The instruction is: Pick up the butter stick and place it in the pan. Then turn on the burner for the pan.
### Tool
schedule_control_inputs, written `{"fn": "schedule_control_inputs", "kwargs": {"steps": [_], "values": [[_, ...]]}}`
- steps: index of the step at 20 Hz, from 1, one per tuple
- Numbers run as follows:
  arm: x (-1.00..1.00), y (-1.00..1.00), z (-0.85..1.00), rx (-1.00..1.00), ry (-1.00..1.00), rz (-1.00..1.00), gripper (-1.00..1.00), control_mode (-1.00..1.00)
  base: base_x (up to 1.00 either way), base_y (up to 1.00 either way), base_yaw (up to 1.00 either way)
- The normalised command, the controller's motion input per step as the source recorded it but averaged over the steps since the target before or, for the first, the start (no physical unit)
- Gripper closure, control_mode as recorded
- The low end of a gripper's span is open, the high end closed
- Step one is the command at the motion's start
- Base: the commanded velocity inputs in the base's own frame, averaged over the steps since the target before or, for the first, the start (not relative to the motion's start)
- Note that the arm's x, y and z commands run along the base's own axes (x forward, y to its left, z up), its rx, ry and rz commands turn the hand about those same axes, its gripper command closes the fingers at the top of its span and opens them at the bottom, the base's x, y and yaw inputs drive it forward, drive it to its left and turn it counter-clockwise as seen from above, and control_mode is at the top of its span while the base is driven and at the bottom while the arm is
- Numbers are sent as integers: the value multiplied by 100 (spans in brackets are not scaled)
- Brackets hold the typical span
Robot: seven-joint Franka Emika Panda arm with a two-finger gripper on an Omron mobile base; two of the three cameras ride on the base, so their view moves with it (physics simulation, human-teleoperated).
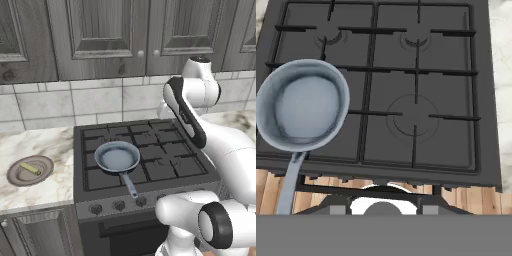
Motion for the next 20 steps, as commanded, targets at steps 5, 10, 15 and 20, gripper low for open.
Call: {"fn": "schedule_control_inputs", "kwargs": {"steps": [5,10,15,20], "values": [[-18,15,0,0,0,0,-100,-100,0,0,0],[-18,92,0,0,3,2,-100,-100,0,0,0],[-2,100,-3,0,0,13,-100,-100,0,0,0],[0,100,-5,0,4,15,-100,-100,0,0,0]]}}
